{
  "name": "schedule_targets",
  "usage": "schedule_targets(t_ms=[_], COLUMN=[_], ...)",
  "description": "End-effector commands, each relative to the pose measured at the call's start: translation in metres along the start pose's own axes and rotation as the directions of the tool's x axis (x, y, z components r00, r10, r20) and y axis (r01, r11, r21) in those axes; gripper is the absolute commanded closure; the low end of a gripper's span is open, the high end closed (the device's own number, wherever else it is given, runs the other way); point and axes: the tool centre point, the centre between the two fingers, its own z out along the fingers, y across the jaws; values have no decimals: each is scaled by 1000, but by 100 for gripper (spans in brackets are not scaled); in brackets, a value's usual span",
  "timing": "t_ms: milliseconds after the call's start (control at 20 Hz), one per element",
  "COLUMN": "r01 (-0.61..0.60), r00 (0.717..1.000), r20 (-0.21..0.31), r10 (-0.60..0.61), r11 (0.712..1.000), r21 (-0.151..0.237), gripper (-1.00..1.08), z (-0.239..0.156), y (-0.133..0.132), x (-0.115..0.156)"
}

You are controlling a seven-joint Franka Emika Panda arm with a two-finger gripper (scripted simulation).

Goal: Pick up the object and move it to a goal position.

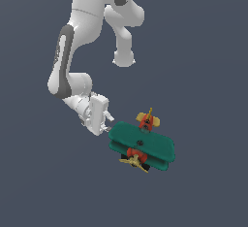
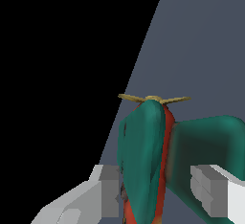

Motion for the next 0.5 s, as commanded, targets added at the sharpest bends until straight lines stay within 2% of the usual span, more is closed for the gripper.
schedule_targets(t_ms=[0, 450], r01=[-5, -18], r00=[1000, 1000], r20=[3, -2], r10=[5, 18], r11=[1000, 1000], r21=[-3, 4], gripper=[-20, -20], z=[1, 4], y=[4, 2], x=[-4, -2])
